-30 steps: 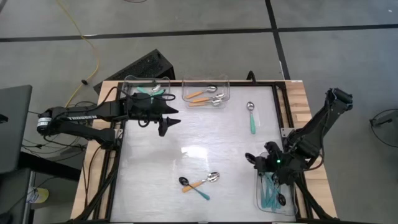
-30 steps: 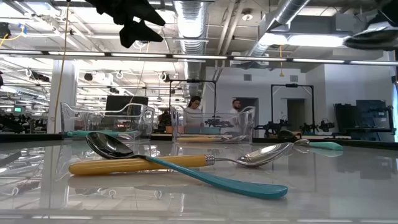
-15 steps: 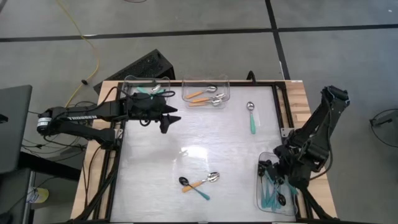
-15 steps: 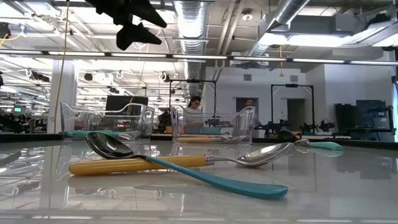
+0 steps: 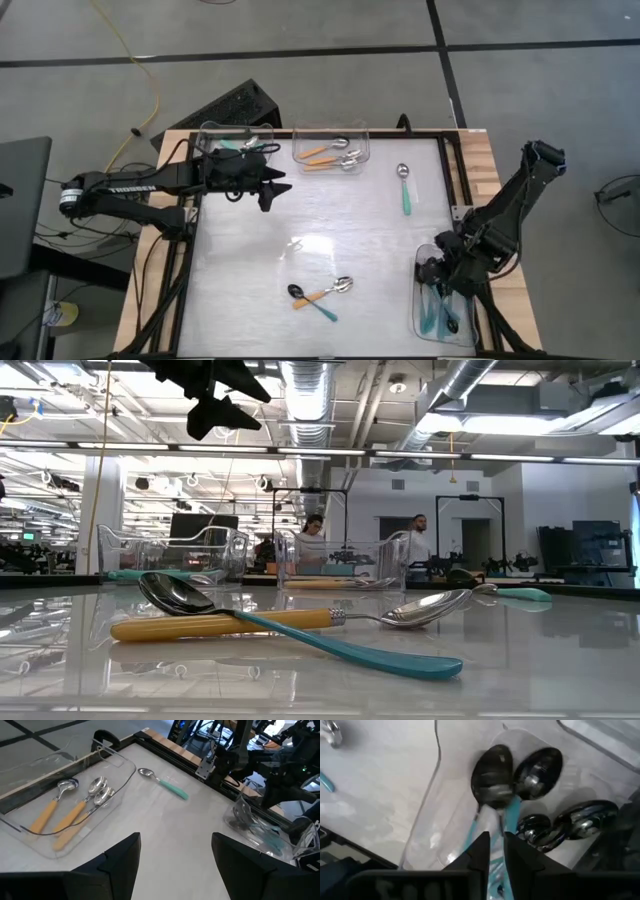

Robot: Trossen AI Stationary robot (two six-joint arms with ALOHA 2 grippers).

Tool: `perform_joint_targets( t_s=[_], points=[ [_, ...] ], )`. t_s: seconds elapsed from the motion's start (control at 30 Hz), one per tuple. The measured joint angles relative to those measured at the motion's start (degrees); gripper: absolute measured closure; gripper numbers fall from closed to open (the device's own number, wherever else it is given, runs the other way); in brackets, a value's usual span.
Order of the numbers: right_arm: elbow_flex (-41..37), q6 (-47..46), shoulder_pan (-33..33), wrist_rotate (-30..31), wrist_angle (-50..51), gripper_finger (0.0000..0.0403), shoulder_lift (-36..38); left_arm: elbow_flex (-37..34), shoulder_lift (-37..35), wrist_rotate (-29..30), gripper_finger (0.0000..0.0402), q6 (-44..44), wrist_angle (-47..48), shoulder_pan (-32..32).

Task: Sort silverware by color (type)
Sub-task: Put the blue spoon into the bottom transparent bin, then put the green spoon into the top left transparent bin

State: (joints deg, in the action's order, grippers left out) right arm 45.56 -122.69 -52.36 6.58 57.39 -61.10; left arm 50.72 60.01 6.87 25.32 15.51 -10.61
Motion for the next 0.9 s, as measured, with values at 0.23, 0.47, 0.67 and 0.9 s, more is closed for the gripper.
perform_joint_targets(
  t_s=[0.23, 0.47, 0.67, 0.9],
  points=[
    [0.63, 4.91, 1.14, -0.65, 1.04, 0.0256, 3.05, 0.00, 0.00, -0.18, 0.0173, -0.48, 0.04, 0.00],
    [4.39, 8.39, 8.44, 15.12, 9.04, 0.0218, 10.83, 0.00, 0.00, -2.14, 0.0173, -0.61, 0.07, 0.06],
    [0.60, 28.33, 32.12, 18.34, 9.47, 0.0236, 11.09, 0.00, 0.00, -1.60, 0.0173, -0.62, 0.04, 0.35],
    [-9.03, 60.99, 67.60, 15.62, -10.98, 0.0257, 8.23, 0.00, 0.00, -2.53, 0.0173, -0.55, -0.04, 0.35]
  ],
)
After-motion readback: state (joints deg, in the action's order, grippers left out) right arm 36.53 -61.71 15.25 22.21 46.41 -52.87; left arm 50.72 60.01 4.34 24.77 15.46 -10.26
